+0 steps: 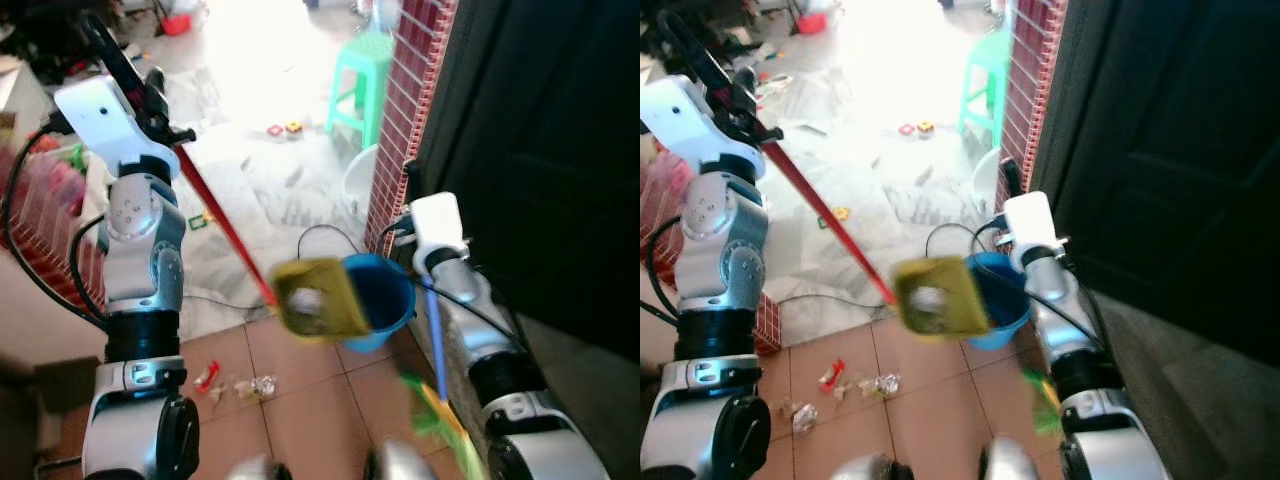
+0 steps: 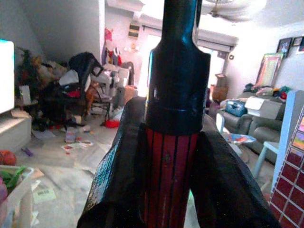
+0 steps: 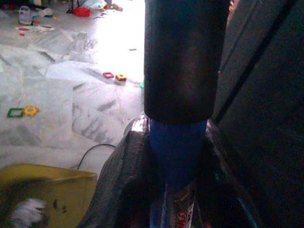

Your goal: Sweep floor

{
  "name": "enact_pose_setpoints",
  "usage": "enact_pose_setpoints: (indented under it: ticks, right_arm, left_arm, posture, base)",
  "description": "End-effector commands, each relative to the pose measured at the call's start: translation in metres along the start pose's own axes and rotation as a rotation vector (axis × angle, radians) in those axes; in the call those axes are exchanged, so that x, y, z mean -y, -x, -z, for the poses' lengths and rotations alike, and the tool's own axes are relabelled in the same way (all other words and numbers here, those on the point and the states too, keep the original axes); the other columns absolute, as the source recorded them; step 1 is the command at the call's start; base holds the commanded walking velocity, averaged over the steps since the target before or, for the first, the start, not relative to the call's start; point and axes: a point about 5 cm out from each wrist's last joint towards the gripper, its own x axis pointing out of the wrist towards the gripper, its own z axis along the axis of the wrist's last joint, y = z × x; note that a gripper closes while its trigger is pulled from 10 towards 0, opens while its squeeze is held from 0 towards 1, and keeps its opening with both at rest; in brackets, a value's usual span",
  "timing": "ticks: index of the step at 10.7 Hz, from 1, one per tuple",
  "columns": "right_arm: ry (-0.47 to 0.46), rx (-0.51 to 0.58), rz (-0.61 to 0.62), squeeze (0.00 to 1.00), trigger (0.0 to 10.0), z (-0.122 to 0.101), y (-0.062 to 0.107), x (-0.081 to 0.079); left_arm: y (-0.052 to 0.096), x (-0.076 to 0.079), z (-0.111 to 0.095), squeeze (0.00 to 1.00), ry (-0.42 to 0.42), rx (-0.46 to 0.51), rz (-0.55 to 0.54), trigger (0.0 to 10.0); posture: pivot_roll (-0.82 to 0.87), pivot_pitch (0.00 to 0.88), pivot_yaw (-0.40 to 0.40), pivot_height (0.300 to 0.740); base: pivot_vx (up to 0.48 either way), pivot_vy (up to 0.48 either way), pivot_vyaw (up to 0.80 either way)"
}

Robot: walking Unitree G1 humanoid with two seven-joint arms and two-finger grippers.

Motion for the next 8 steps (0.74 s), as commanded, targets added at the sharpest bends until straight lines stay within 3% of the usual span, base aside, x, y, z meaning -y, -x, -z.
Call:
enact_pose_setpoints:
  ticks: [1, 2, 4, 8]
  right_arm:
    - [0.006, 0.001, 0.003, 0.0, 10.0, -0.003, -0.001, 0.003]
    - [0.009, 0.002, 0.0, 0.0, 10.0, -0.004, -0.002, 0.001]
    - [0.007, 0.004, -0.007, 0.0, 10.0, -0.004, -0.003, 0.001]
    - [-0.009, 0.008, -0.01, 0.0, 10.0, -0.006, -0.004, -0.001]
  left_arm:
    - [-0.002, 0.01, -0.014, 0.0, 0.049, 0.06, 0.027, 10.0]
    - [-0.003, 0.011, -0.014, 0.0, 0.047, 0.06, 0.029, 10.0]
    - [-0.001, 0.016, -0.015, 0.0, -0.012, 0.093, 0.068, 10.0]
    - [0.009, 0.042, -0.01, 0.0, -0.08, 0.124, 0.182, 10.0]
  posture:
    - [-0.1, 0.029, 0.067, 0.74]
    - [-0.1, 0.028, 0.066, 0.74]
    - [-0.1, 0.025, 0.064, 0.74]
    - [-0.1, 0.02, 0.066, 0.74]
  base:
    - [0.465, 0.0, 0.0]
    - [0.465, 0.0, 0.0]
    - [0.0, 0.0, 0.0]
    - [0.0, 0.0, 0.0]
